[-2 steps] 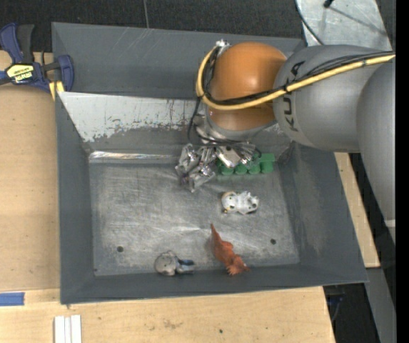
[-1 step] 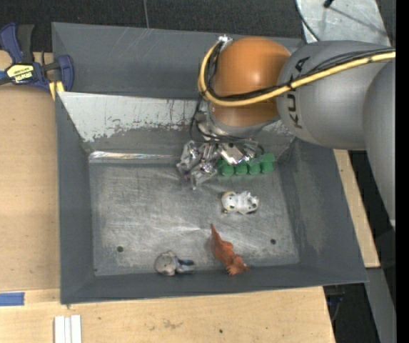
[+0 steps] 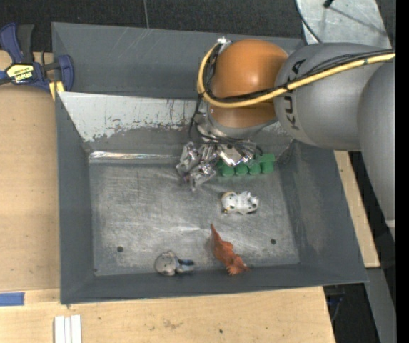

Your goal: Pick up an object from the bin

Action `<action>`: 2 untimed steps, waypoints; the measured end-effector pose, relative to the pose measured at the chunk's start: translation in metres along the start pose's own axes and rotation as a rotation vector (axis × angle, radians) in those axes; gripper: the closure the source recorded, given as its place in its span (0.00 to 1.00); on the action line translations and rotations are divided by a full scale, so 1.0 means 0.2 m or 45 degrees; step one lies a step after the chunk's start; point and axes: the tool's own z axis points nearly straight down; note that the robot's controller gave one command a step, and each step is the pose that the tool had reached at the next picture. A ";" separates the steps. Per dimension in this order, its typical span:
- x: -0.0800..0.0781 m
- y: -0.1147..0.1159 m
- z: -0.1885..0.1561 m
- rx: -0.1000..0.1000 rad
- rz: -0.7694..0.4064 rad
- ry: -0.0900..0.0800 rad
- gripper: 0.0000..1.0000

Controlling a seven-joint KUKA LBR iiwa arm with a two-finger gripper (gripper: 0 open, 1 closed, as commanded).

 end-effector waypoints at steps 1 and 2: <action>0.00 0.00 -0.15 0.004 0.000 -0.005 1.00; -0.01 -0.01 -0.30 0.003 0.006 -0.005 1.00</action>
Offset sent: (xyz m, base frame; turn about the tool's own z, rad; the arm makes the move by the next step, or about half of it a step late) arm -0.0001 -0.0001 0.0580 0.0000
